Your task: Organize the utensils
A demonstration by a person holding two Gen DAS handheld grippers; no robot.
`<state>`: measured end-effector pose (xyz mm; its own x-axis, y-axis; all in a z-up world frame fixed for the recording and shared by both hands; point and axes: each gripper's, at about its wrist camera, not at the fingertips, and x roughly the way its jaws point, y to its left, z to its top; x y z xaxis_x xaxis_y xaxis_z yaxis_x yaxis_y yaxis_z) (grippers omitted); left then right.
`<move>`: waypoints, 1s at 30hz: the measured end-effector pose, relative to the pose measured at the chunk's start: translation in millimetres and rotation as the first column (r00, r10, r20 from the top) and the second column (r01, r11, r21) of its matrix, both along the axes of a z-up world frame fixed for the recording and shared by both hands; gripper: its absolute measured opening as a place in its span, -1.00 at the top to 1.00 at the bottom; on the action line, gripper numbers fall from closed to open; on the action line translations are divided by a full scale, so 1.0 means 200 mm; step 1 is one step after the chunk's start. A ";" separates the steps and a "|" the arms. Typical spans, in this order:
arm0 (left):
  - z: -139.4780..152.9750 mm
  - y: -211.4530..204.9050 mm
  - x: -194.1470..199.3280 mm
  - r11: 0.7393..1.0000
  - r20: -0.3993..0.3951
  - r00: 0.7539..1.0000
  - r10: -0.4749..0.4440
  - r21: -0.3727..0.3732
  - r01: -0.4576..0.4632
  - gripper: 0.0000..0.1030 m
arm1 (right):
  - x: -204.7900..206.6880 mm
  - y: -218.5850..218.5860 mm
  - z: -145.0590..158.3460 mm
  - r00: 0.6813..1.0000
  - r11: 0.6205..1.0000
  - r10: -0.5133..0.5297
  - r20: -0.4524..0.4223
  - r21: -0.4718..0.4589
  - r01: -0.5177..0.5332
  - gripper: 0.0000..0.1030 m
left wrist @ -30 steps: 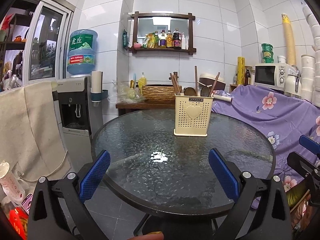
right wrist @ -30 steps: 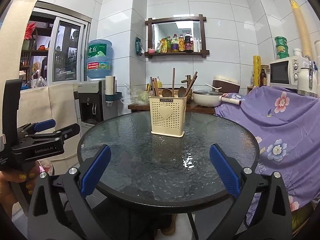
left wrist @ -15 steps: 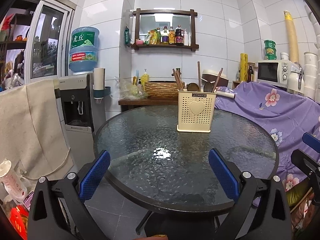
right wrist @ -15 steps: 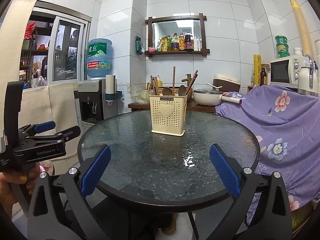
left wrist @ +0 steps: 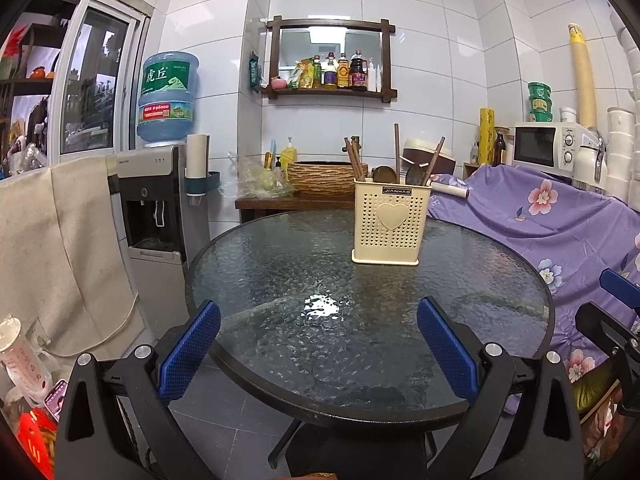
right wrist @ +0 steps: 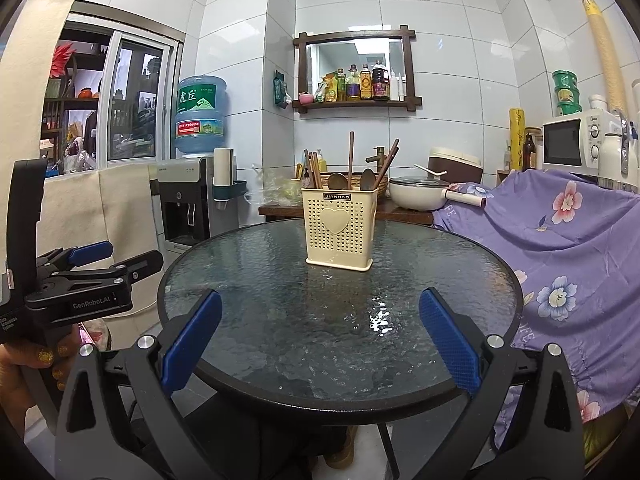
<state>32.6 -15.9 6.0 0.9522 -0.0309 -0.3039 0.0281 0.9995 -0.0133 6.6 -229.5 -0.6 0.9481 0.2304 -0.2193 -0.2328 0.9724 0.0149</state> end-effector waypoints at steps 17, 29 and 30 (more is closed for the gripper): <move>-0.01 0.00 0.00 1.000 -0.011 1.000 -0.010 -0.008 0.010 -0.88 | 0.02 -0.01 0.00 1.000 1.000 0.003 -0.001 -0.005 -0.003 -0.89; -0.02 -0.01 0.00 1.000 -0.020 1.000 -0.015 0.001 0.015 -0.88 | 0.04 -0.02 0.00 1.000 1.000 0.003 -0.004 -0.007 -0.003 -0.89; -0.02 -0.01 0.00 1.000 -0.021 1.000 -0.015 0.000 0.015 -0.88 | 0.04 -0.02 0.00 1.000 1.000 0.003 -0.005 -0.007 -0.003 -0.89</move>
